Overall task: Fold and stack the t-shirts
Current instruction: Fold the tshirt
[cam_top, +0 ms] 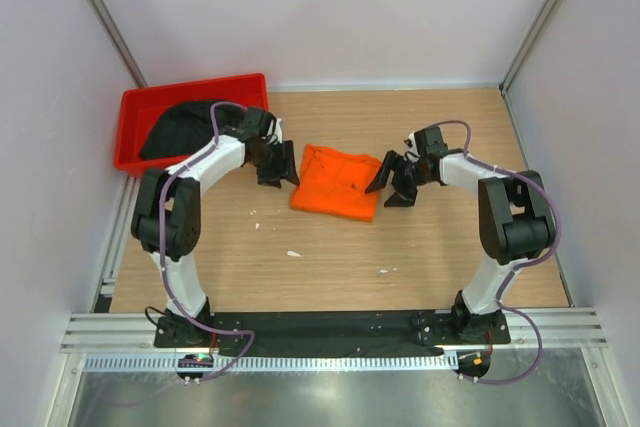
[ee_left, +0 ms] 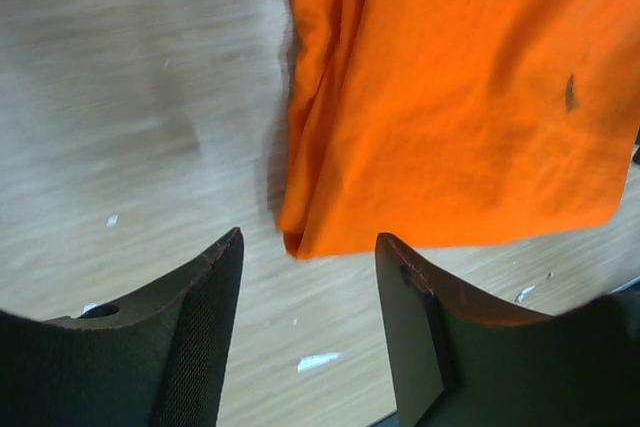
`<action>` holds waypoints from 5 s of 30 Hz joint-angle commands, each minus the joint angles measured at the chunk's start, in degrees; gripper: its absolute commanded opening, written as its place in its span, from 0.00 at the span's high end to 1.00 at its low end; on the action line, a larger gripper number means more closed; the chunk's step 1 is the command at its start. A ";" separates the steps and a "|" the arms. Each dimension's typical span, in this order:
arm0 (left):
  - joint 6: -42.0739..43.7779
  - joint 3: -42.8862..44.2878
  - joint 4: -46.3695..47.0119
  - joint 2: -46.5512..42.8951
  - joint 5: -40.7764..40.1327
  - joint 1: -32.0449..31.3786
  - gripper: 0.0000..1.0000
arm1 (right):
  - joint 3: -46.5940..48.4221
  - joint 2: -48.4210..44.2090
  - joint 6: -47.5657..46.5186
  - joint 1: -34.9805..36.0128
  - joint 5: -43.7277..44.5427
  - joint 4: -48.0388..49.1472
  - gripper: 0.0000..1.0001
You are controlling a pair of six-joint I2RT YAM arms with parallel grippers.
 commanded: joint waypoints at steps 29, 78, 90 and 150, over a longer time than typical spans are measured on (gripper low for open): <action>-4.87 -13.34 -0.48 -18.31 -2.06 -9.63 0.46 | -11.03 -16.48 -9.47 -0.43 3.50 -6.22 0.23; 0.23 8.65 2.15 10.35 -3.74 -8.05 0.64 | 7.96 6.20 -15.19 -0.53 0.79 -2.70 0.60; -1.61 5.76 -0.40 4.21 -5.50 -8.05 1.00 | 10.07 0.85 -13.08 0.79 1.58 -6.29 0.98; -1.00 23.23 -1.72 11.75 -10.61 -3.21 1.00 | 30.12 6.74 -6.50 2.73 11.50 -9.28 0.99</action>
